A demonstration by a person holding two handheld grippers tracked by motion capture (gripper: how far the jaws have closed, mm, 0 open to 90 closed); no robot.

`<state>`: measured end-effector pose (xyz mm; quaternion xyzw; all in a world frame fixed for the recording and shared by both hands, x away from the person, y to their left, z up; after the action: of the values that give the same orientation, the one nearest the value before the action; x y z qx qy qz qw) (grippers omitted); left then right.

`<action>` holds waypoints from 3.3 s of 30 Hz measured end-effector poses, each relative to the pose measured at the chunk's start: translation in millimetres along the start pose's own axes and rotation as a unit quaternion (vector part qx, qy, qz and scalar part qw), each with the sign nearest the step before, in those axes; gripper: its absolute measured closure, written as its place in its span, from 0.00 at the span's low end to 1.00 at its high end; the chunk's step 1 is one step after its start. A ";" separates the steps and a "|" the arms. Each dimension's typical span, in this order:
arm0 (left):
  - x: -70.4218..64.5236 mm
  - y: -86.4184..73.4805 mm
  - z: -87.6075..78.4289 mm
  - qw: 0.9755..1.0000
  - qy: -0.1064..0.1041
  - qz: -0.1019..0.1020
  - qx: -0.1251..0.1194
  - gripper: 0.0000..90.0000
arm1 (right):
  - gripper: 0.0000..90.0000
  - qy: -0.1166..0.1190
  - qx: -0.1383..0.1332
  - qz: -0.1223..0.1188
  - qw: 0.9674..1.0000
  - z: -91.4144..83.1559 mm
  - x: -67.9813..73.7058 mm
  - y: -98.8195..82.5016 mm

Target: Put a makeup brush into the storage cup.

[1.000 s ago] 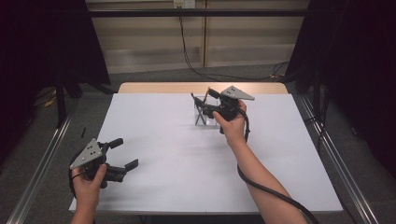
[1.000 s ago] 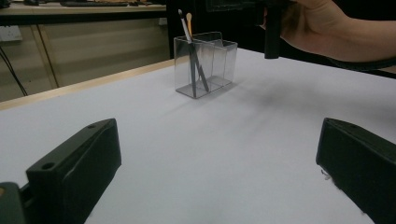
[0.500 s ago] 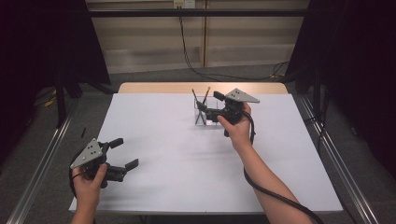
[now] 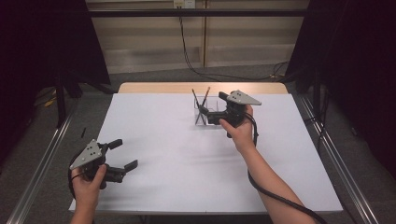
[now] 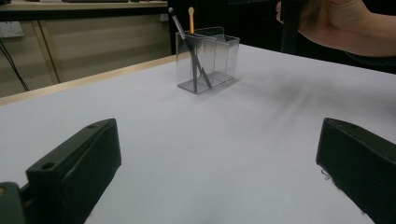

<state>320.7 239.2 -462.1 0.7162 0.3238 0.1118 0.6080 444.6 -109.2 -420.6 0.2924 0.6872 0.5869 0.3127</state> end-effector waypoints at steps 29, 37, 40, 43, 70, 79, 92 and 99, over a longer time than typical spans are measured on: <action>-1.0 0.9 -1.2 1.000 0.005 0.002 0.000 0.00 | 0.00 0.009 0.012 -0.028 0.999 -27.8 -4.8 -5.8; -4.3 2.0 1.9 1.000 0.004 0.003 0.001 0.00 | 0.01 0.007 0.013 -0.036 0.999 -41.7 -7.4 -7.8; -4.4 1.4 2.3 1.000 0.004 0.005 0.005 0.00 | 0.01 0.003 0.011 -0.035 0.999 -47.4 -11.0 -7.7; -4.0 0.8 1.8 1.000 0.005 0.005 0.006 0.00 | 0.01 0.000 0.010 -0.034 0.999 -53.0 -13.1 -8.7; -2.9 0.9 -1.5 1.000 0.010 0.004 0.003 0.00 | 0.02 0.010 0.027 -0.047 0.998 -88.2 -16.0 -28.2; -2.8 1.1 -1.0 1.000 0.008 0.003 0.002 0.00 | 0.02 0.004 0.029 -0.044 0.999 -100.8 -21.0 -32.9; -3.7 1.1 0.0 1.000 0.010 0.002 0.002 0.00 | 0.02 0.004 0.039 -0.051 0.998 -117.7 -24.9 -39.4; -4.1 0.9 1.1 1.000 0.009 0.004 0.003 0.00 | 0.02 0.004 0.046 -0.051 0.998 -127.0 -25.7 -44.7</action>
<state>318.5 235.8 -460.6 0.7184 0.3270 0.1195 0.6023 361.2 -214.5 -447.9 0.2686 0.7291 0.5390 0.3252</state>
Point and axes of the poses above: each handheld gripper's, and its own axes: z roughly forward along the jaws, y roughly out of its top, x roughly to its left, the point moved 6 cm from there along z, roughly forward along the jaws, and after that the axes turned 11 degrees about -z, right-handed, at the moved point
